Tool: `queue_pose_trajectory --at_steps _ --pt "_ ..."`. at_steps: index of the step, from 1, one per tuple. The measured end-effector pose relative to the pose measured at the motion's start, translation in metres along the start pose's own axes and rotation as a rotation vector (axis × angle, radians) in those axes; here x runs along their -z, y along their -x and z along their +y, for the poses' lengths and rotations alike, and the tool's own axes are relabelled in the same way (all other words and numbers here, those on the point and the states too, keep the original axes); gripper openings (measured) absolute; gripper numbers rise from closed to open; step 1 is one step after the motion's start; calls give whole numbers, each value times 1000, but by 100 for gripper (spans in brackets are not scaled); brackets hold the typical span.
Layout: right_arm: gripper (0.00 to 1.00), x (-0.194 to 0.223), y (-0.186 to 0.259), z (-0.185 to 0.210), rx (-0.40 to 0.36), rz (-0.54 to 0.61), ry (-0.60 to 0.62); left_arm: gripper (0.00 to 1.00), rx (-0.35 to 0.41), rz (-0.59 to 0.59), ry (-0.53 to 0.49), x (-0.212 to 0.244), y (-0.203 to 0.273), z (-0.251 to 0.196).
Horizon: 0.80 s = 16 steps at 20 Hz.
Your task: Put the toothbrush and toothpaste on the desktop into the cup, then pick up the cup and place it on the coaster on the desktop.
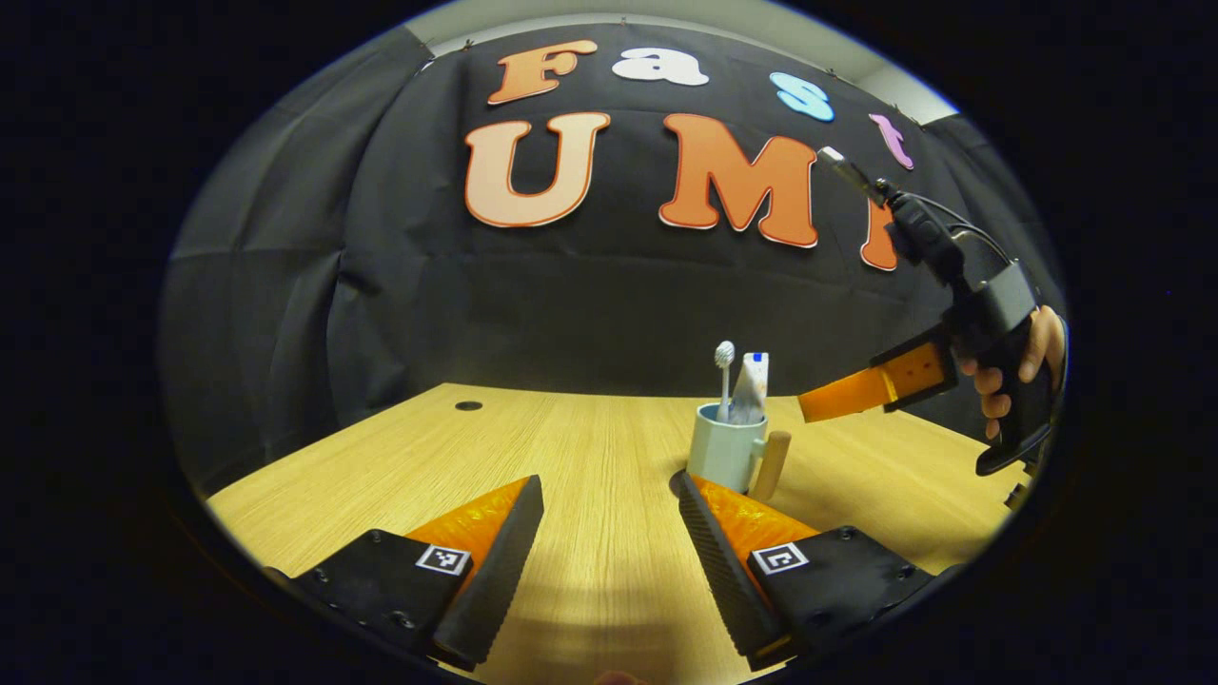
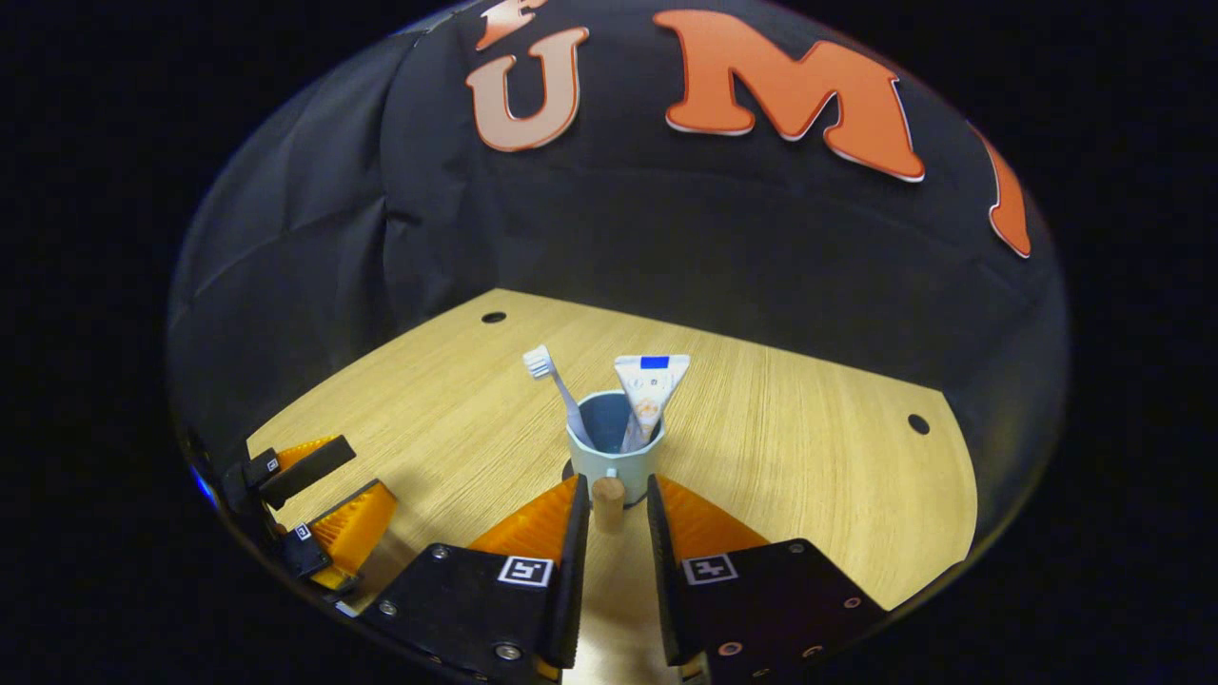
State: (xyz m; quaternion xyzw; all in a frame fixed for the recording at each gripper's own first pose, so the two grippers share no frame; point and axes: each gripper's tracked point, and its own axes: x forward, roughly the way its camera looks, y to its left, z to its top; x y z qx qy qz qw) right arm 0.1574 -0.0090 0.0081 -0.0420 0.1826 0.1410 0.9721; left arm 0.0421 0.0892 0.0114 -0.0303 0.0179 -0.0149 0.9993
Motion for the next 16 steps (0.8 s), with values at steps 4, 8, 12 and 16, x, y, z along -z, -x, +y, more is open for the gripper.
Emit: queue_pose_trajectory --at_steps 4,8,12,16 --pt "46 -10 36 -22 35 -119 -29 92 19 -53 -37 -14 -5 -2" --pt "59 -9 57 -41 64 -202 -38 92 52 -96 -85 -26 -8 -7" --pt "72 8 82 -55 88 -237 -14 92 83 -128 -100 -33 -11 -17" --pt "81 11 110 -73 147 -332 1 92 102 -150 -106 -38 -11 -24"
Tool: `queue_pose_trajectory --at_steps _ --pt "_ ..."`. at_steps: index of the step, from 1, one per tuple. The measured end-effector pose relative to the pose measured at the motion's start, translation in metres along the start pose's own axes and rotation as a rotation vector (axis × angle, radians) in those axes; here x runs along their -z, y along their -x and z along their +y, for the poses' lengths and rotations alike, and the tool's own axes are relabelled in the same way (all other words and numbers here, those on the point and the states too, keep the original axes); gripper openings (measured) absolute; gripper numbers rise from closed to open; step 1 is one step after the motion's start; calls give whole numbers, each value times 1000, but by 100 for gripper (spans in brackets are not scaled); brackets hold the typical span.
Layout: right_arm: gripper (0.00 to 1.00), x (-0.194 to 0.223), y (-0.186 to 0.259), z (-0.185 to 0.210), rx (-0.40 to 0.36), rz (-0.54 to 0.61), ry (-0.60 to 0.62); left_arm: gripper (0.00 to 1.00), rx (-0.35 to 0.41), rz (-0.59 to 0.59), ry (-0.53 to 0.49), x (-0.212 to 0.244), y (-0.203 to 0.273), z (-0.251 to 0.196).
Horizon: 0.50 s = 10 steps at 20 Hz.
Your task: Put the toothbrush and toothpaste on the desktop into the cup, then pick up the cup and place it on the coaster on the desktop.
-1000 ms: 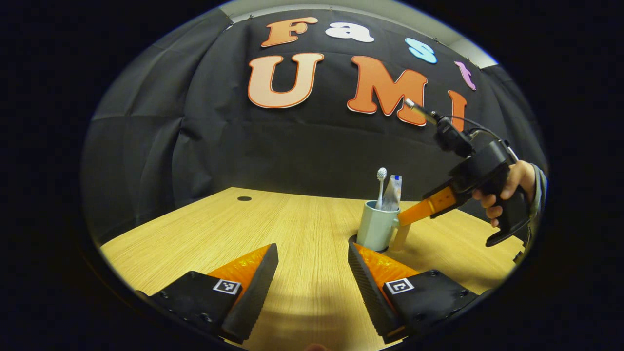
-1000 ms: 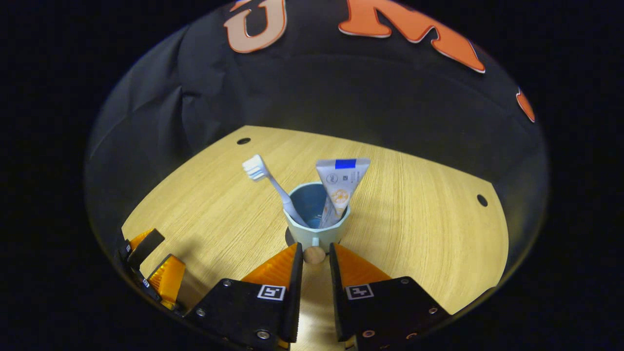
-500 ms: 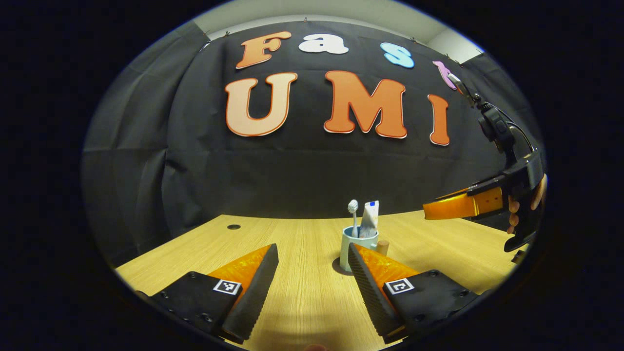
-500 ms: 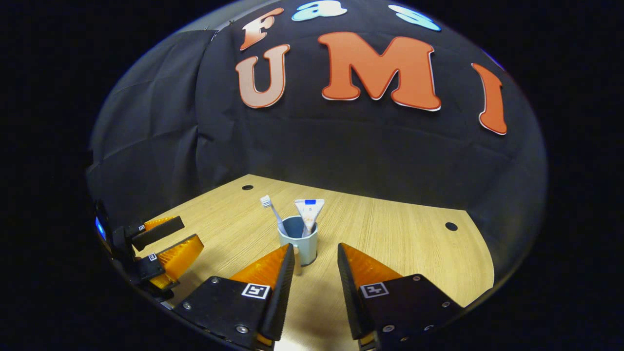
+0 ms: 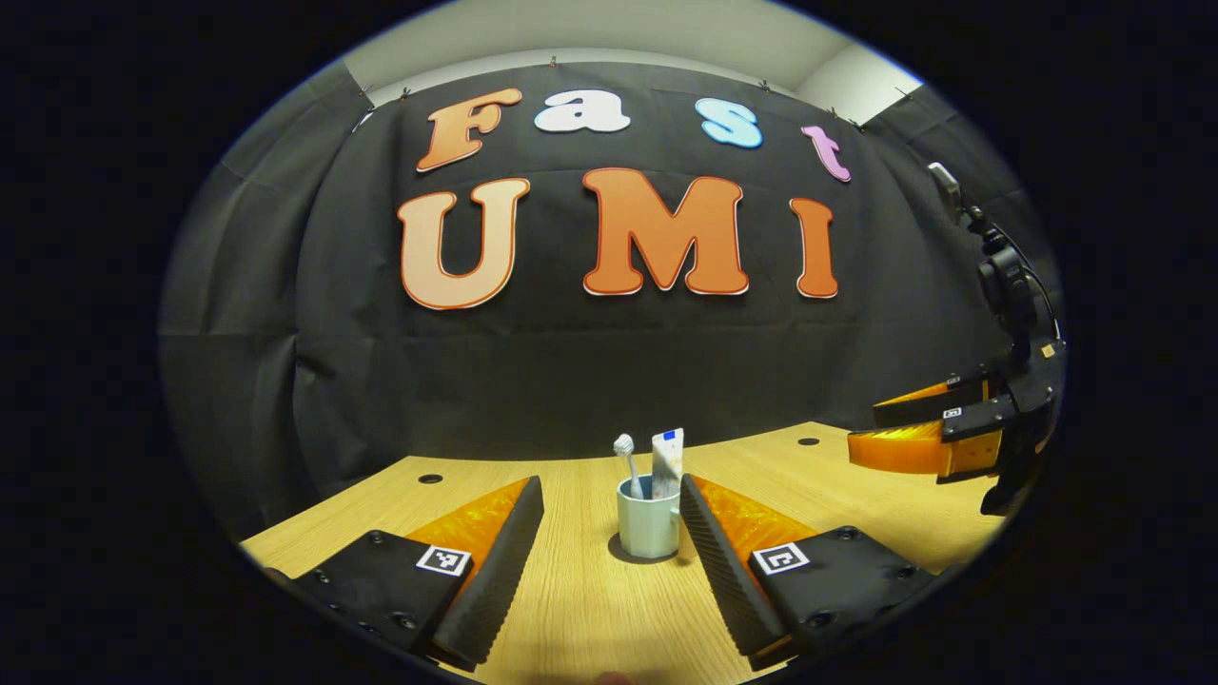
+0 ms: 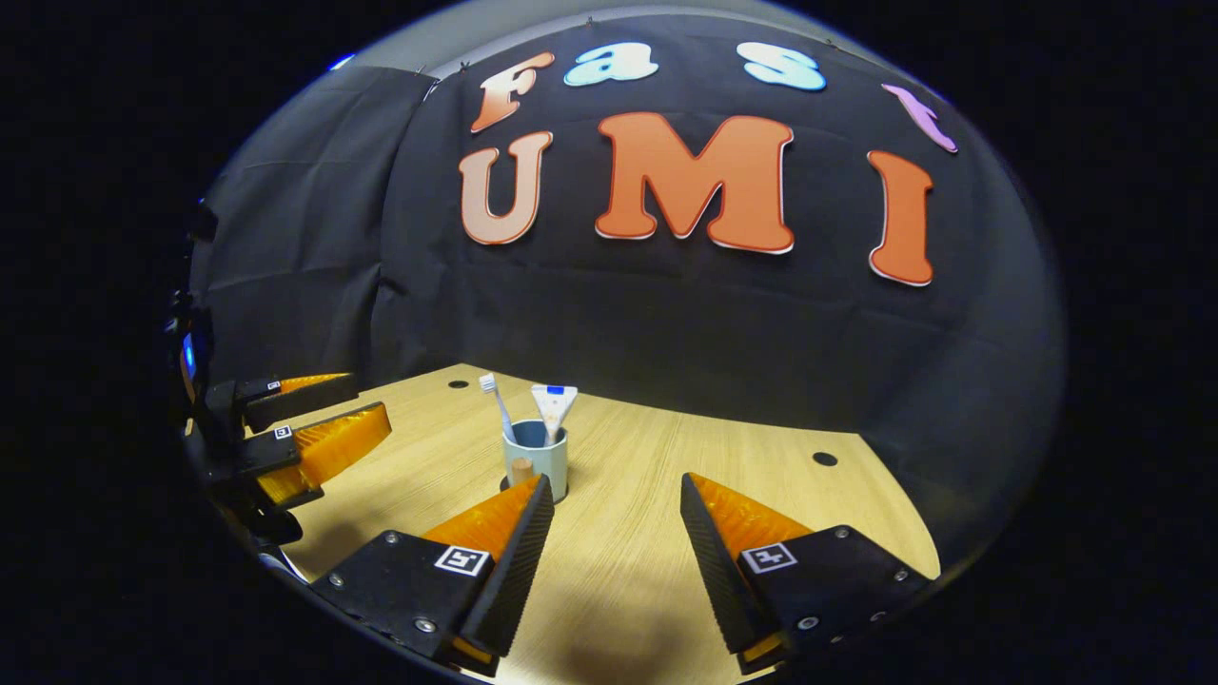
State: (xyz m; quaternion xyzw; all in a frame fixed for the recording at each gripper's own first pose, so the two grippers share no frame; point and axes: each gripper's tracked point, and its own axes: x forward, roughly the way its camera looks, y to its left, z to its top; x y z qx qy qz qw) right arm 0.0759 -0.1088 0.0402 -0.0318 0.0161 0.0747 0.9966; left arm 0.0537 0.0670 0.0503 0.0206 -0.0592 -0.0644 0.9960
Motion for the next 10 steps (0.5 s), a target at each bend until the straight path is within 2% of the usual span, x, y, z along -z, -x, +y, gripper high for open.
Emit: queue_pose_trajectory --at_steps 5,7,10 --pt "84 -4 18 -21 38 -99 -33 93 26 -30 -21 -7 -2 -6" --pt "84 -9 24 -28 60 -142 -14 90 25 -44 -14 -9 -2 -8" --pt "84 -2 28 -30 65 -154 13 93 20 -58 2 -11 -2 -11"
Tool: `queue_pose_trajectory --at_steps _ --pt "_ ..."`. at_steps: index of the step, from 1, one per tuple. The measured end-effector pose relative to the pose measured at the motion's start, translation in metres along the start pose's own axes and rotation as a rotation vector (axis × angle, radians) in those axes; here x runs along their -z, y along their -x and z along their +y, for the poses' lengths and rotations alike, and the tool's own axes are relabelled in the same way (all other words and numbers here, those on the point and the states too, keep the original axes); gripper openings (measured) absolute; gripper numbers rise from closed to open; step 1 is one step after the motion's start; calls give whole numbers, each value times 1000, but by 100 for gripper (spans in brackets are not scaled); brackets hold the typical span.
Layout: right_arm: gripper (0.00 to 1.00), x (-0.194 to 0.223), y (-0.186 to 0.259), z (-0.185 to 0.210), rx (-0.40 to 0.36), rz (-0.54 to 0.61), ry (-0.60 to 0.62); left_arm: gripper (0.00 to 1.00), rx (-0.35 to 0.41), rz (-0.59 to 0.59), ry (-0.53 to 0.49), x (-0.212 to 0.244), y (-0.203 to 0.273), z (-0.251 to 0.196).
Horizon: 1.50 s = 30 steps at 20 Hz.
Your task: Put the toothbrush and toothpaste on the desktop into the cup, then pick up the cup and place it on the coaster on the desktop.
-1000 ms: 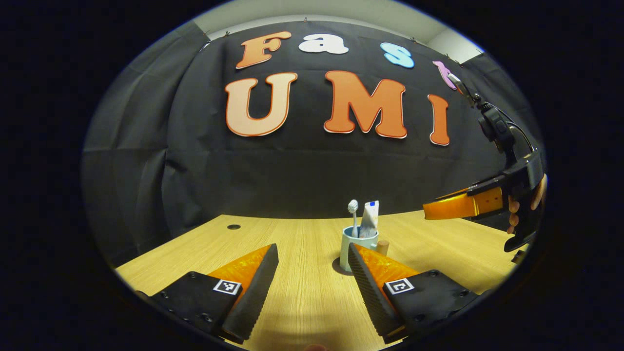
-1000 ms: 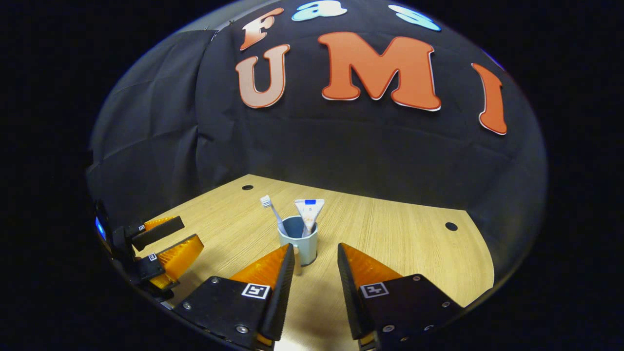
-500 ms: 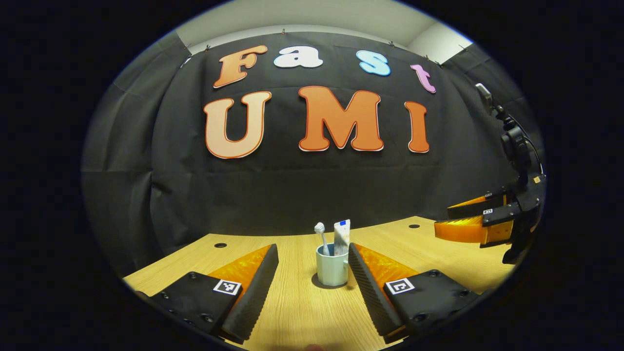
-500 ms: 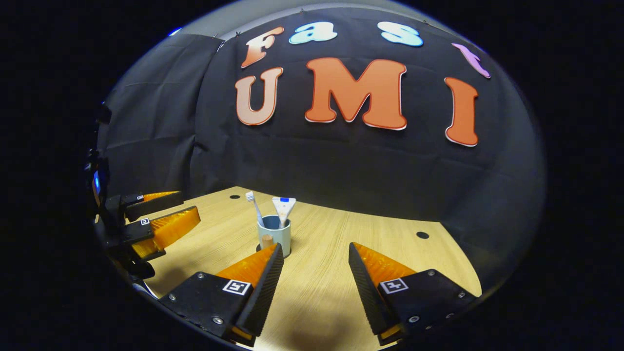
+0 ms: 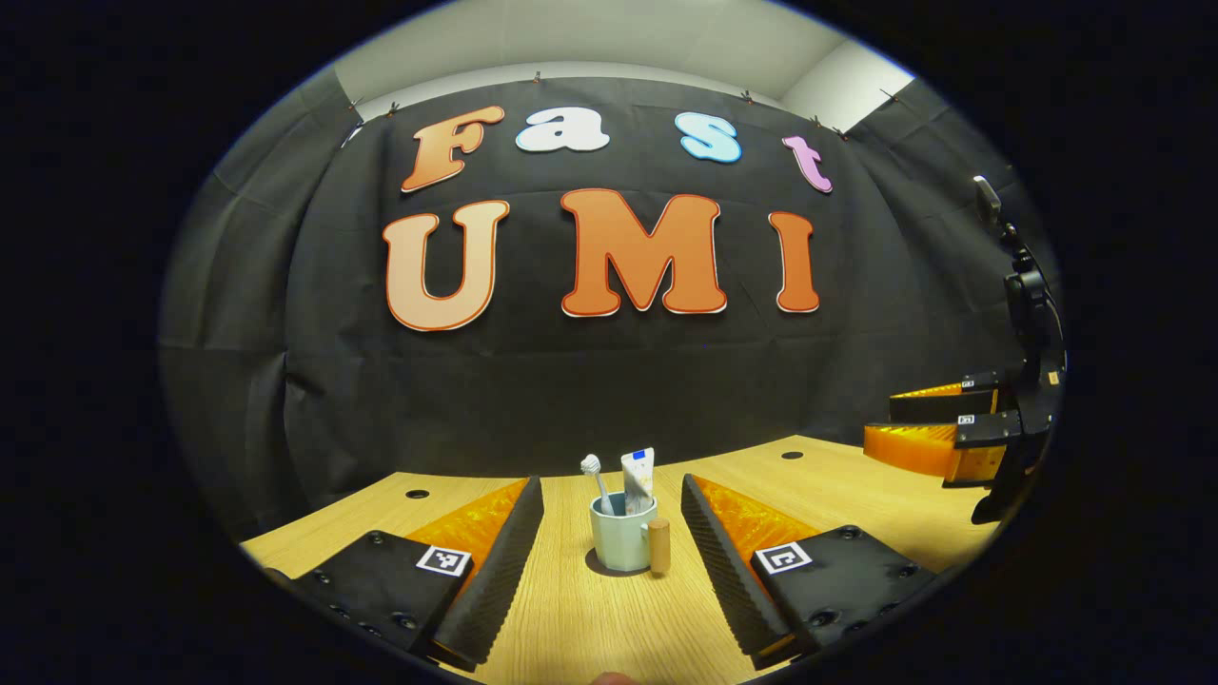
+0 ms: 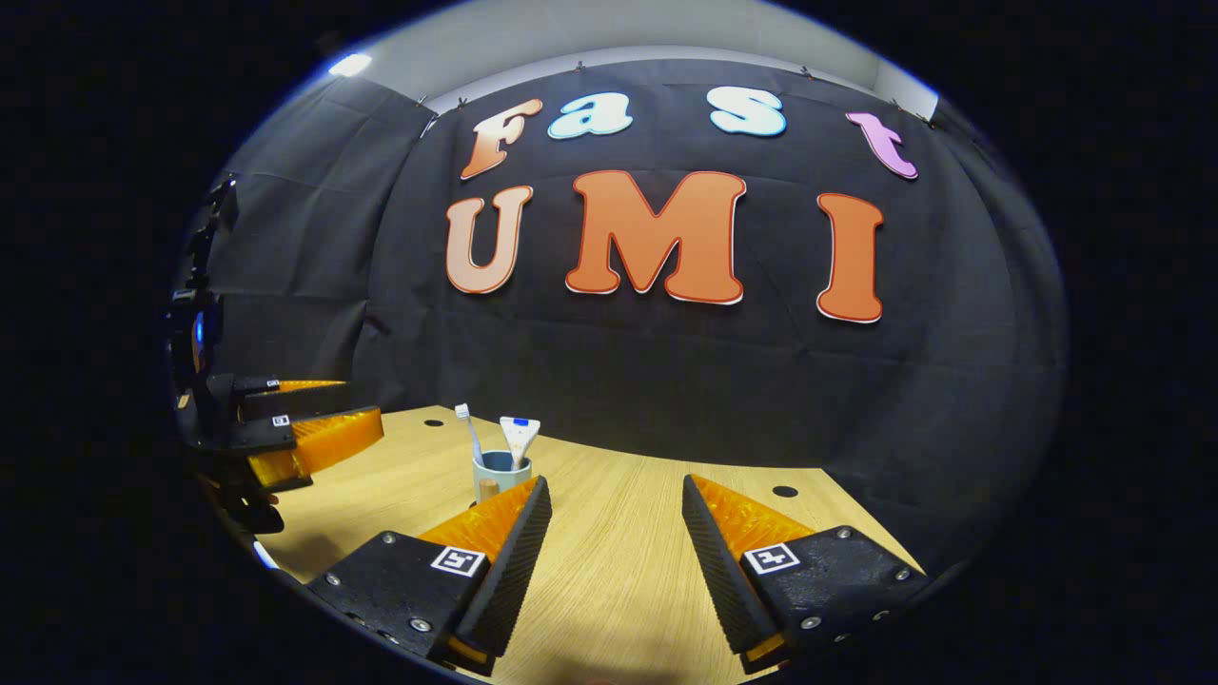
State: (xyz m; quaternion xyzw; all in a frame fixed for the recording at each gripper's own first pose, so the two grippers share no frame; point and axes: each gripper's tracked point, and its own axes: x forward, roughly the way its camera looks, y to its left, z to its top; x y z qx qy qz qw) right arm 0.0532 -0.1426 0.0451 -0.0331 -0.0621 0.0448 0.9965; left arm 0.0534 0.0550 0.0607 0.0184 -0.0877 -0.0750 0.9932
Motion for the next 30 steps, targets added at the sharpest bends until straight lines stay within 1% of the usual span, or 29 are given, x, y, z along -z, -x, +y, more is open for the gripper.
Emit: queue_pose_trajectory --at_steps 1,3,5,6,8,13,15,16,18,19,21,23,26,27,30 --pt "84 0 0 1 1 -4 3 96 -10 -10 -1 -2 0 1" --pt "84 1 0 0 3 -20 3 96 -34 -32 -11 -6 -1 6" --pt "84 -3 2 -2 9 -41 4 90 -46 -54 -15 -10 -3 7" --pt "85 -6 3 -3 15 -51 4 96 -55 -61 -17 -10 -2 8" --pt "86 -11 5 -5 21 -72 2 90 -67 -71 -18 -12 -2 10" --pt "86 -14 7 -7 22 -97 14 90 -84 -81 -12 -14 0 11" --pt "86 -14 9 -7 20 -100 10 90 -87 -86 -11 -14 0 11" --pt "87 -15 10 -8 19 -104 8 95 -88 -90 -13 -14 0 11" --pt "87 -16 10 -9 25 -110 1 90 -95 -97 -16 -16 -1 13" --pt "87 -16 11 -8 22 -112 -3 93 -99 -103 -14 -17 1 14" --pt "87 -18 13 -7 21 -119 -6 90 -104 -104 -5 -17 1 13" --pt "86 -17 14 -7 24 -116 -5 96 -110 -103 -6 -16 3 14" --pt "87 -11 15 -5 33 -100 -14 96 -106 -100 1 -15 4 13" --pt "86 -11 16 -4 34 -99 -19 96 -106 -101 4 -15 5 12" --pt "87 -11 18 -4 42 -107 -16 96 -96 -101 5 -15 5 10"
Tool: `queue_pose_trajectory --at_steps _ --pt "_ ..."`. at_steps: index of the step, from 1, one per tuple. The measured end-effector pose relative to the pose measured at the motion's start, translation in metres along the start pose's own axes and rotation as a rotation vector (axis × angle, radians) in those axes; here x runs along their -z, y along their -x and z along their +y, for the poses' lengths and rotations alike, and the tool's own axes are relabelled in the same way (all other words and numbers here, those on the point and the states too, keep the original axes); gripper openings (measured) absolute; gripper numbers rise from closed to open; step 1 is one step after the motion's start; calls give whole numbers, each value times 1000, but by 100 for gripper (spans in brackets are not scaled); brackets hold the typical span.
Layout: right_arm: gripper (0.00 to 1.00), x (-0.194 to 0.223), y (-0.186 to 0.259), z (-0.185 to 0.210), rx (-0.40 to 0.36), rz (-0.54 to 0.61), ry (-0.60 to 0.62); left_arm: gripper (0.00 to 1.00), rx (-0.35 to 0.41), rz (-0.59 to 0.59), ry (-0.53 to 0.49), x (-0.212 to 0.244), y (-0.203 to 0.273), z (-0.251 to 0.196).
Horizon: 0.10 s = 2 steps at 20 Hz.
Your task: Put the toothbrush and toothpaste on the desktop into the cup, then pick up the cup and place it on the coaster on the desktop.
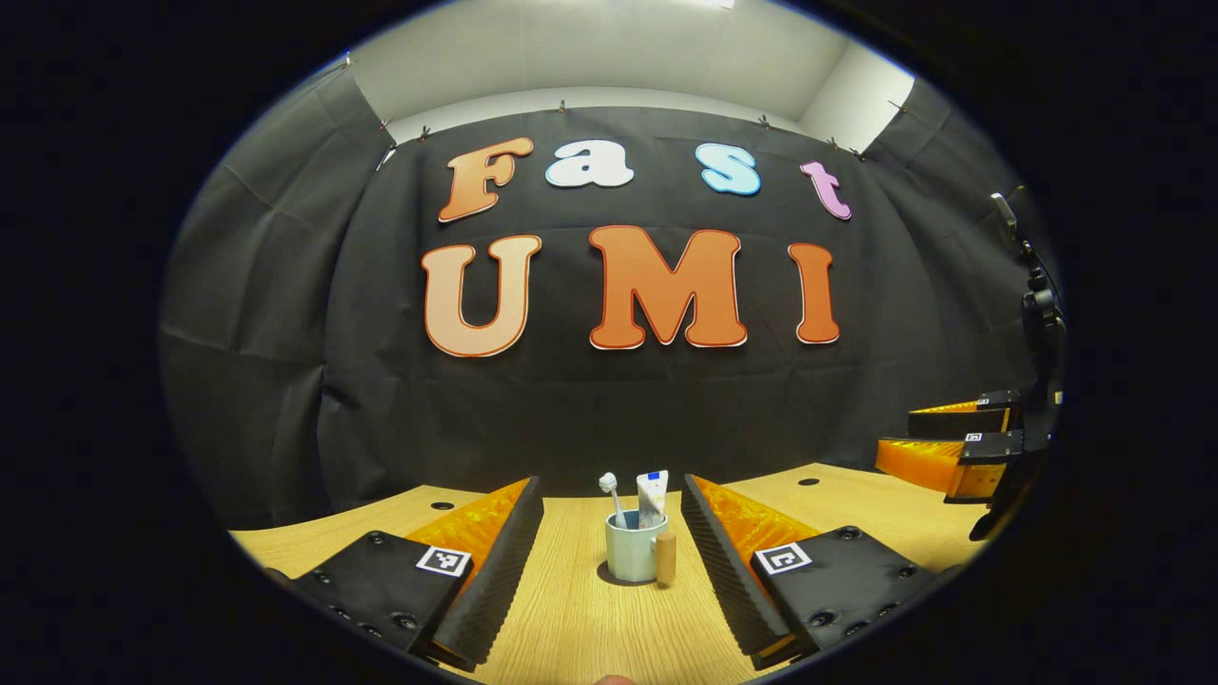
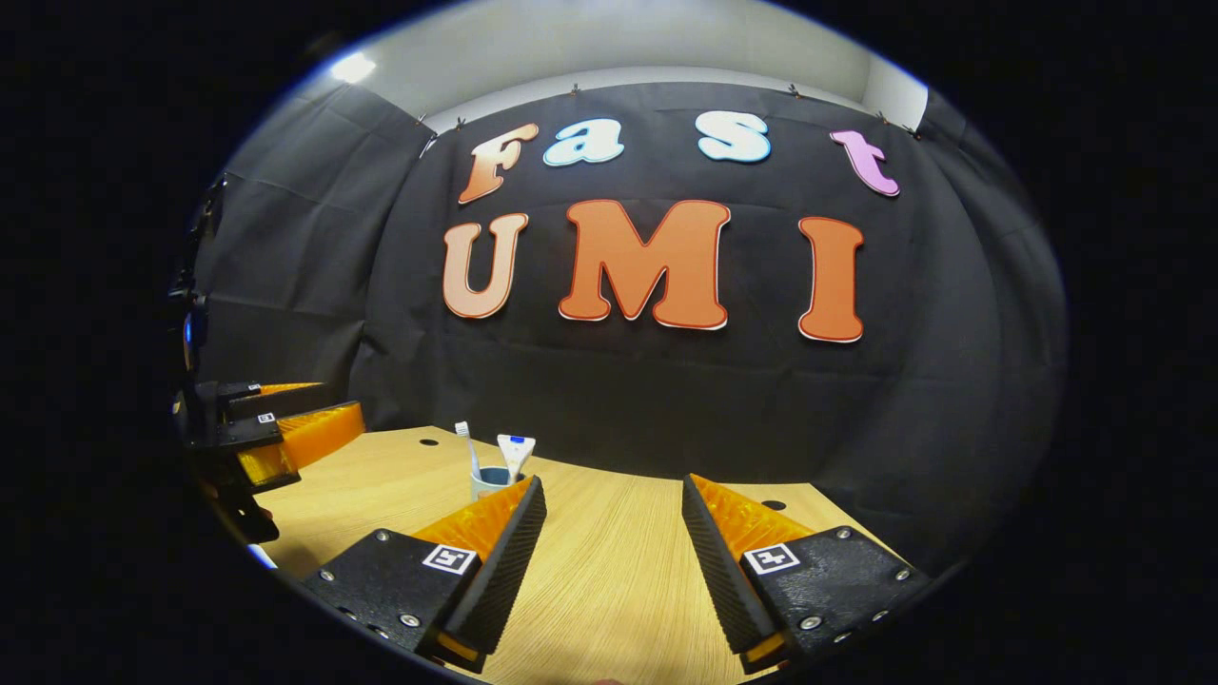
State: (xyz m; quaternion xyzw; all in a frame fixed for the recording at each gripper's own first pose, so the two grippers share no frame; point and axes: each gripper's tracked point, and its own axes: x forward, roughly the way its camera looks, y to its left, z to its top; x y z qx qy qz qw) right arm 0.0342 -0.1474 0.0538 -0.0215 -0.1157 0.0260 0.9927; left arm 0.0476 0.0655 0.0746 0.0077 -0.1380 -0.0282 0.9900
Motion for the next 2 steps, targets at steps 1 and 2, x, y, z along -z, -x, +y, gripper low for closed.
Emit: queue_pose_trajectory --at_steps 1,2 --pt "87 -1 1 1 1 -1 -2 96 1 -1 0 0 0 -1" --pt "86 -1 2 2 -1 -2 -6 96 3 -1 1 0 0 -1"
